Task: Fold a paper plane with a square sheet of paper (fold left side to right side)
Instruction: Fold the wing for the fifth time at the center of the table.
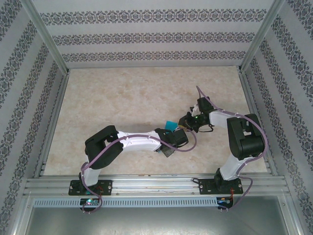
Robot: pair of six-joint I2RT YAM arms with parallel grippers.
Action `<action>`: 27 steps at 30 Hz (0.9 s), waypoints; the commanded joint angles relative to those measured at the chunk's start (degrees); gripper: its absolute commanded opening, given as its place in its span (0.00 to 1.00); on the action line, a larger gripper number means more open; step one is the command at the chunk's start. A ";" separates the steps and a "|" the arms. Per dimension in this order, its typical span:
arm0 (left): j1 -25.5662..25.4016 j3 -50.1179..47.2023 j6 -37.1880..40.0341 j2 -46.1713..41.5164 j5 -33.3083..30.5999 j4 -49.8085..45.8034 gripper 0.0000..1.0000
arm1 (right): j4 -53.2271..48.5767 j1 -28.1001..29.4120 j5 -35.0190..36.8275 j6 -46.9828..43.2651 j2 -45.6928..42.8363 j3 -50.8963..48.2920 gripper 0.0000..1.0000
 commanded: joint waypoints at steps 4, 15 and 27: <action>0.30 -1.62 -1.66 -0.74 2.73 3.38 0.05 | -6.01 -5.31 6.52 -4.57 -7.95 -1.20 0.31; 7.19 -5.06 -4.91 -5.80 19.12 10.03 0.01 | -7.09 -12.05 6.07 -10.18 -15.73 -5.44 0.38; 16.51 -16.23 -19.89 -9.15 39.48 30.10 0.00 | 3.87 -11.15 1.36 -9.85 -18.90 -12.86 0.44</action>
